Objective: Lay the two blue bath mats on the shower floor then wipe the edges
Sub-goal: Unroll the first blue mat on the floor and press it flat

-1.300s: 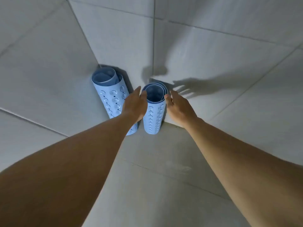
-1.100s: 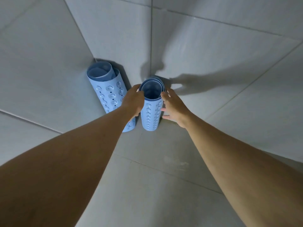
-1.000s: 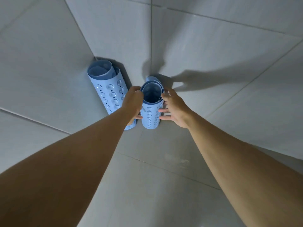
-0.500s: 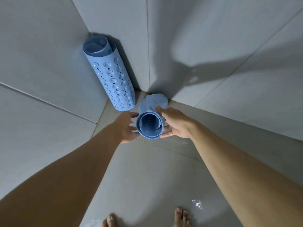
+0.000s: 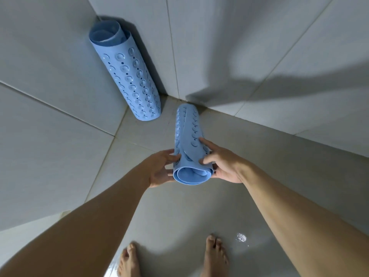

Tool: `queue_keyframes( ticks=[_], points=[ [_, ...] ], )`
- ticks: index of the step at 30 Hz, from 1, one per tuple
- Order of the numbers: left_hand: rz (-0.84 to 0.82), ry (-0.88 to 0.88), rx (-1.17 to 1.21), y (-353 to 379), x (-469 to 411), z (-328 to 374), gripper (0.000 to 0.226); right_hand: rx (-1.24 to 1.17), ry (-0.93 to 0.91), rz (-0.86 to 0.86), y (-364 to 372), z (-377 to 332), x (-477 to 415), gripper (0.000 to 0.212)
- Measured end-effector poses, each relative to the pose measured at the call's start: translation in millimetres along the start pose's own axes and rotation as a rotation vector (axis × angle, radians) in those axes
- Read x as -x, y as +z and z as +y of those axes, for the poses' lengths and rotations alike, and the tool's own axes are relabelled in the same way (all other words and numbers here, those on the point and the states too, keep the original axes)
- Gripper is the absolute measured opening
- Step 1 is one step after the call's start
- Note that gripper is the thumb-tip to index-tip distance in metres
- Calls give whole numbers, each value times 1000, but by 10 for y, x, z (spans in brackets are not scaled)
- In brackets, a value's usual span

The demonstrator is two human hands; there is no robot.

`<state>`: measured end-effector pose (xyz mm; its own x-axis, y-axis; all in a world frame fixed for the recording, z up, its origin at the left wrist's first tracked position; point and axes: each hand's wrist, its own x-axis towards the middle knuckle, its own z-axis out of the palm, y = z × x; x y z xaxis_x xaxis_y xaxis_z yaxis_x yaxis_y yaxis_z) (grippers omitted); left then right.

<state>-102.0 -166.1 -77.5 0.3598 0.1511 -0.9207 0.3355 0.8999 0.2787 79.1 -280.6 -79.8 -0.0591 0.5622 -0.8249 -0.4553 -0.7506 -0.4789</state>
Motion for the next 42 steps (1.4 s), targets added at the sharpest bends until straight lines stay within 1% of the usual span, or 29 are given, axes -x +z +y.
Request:
queue_keyframes(
  ticks=[7, 13, 17, 20, 24, 27, 29, 32, 33, 35, 39, 41, 42],
  points=[
    [-49, -39, -74, 290, 102, -331, 58, -44, -9, 64, -194, 361, 511, 90],
    [-152, -29, -209, 534, 24, -684, 59, 27, -84, 161, -337, 834, 898, 90],
    [-152, 6, -273, 619, -241, -952, 62, 116, -169, 203, -550, 1275, 811, 95],
    [-142, 31, -315, 686, -574, -1210, 64, 233, -240, 238, -771, 1627, 654, 97],
    [-152, 15, -396, 747, -955, -1623, 67, 320, -279, 241, -1034, 2096, 499, 97],
    [-147, 15, -451, 756, -1188, -1864, 65, 337, -282, 268, -1220, 2423, 378, 96],
    [-153, 35, -469, 748, -1311, -1998, 60, 326, -323, 284, -1285, 2569, 312, 93],
    [-129, 62, -513, 758, -1471, -2123, 66, 336, -366, 290, -1346, 2663, 198, 91],
    [-119, 80, -512, 751, -1538, -2149, 64, 368, -363, 268, -1364, 2657, 148, 97],
    [-85, 136, -530, 738, -1662, -2140, 54, 470, -318, 257, -1408, 2618, 16, 115],
    [-60, 260, -646, 753, -1781, -2185, 33, 539, -285, 307, -1433, 2639, -164, 121],
    [-36, 305, -683, 716, -1799, -2271, 34, 548, -318, 332, -1437, 2751, -229, 122],
    [-41, 323, -679, 691, -1818, -2309, 43, 530, -344, 338, -1441, 2798, -236, 121]
  ],
)
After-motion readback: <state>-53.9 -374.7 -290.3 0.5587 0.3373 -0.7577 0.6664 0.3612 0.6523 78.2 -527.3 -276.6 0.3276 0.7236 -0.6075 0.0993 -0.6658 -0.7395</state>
